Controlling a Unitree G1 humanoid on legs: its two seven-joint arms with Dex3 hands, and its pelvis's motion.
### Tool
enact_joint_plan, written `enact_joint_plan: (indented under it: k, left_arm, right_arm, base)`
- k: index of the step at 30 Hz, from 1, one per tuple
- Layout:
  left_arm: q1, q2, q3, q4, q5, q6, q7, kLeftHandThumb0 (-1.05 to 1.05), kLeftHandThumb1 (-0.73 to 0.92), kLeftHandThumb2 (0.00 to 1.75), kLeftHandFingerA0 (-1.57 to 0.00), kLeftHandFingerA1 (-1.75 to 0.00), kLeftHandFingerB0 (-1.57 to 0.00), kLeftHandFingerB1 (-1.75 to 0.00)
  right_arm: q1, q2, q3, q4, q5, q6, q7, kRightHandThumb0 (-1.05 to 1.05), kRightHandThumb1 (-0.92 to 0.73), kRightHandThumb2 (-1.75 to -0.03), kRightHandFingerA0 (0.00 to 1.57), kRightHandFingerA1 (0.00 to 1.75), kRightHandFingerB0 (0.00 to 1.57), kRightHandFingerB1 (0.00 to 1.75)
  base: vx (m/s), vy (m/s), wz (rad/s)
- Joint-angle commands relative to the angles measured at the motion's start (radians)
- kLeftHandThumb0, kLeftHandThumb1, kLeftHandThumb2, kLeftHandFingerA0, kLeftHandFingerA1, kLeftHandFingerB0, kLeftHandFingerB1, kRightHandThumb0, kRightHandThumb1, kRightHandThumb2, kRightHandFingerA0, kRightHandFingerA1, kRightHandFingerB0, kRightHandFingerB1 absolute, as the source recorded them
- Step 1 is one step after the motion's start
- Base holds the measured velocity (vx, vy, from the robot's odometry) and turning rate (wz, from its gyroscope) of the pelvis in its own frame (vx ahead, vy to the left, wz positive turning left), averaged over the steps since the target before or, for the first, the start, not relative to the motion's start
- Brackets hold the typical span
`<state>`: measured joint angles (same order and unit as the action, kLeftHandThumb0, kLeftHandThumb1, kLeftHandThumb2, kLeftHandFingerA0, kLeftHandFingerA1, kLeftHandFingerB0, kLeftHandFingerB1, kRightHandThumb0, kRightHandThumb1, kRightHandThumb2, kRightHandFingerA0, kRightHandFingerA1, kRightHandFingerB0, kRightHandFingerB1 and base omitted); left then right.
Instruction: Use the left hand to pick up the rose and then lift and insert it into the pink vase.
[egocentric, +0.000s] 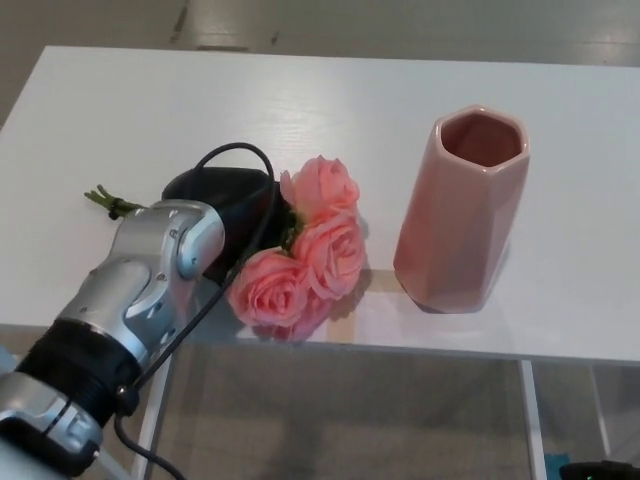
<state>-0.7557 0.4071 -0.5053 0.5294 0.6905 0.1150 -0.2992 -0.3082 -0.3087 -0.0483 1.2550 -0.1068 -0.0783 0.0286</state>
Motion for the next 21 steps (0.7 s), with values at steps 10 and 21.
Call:
enact_joint_plan:
  k: [10, 21]
  left_arm:
    - [0.062, 0.013, 0.174, -0.168, -0.063, -0.133, 0.158, -0.23, 0.76, 0.61, -0.61, -1.58, -0.83, -0.7]
    - [-0.01, -0.049, 0.379, -0.201, -0.213, -0.207, 0.208, -0.21, 0.77, 0.65, -0.73, -1.53, -0.77, -0.95]
  right_arm:
    - [0.009, -0.013, 0.005, 0.01, -0.005, 0.002, 0.006, -0.35, -0.66, -0.59, 0.59, 0.41, 0.53, 0.39]
    - [0.01, -0.018, 0.005, 0.008, -0.004, -0.003, 0.016, -0.35, -0.66, -0.6, 0.58, 0.41, 0.53, 0.39]
  base:
    - [0.0, 0.0, 0.0]
    - [0.0, 0.0, 0.0]
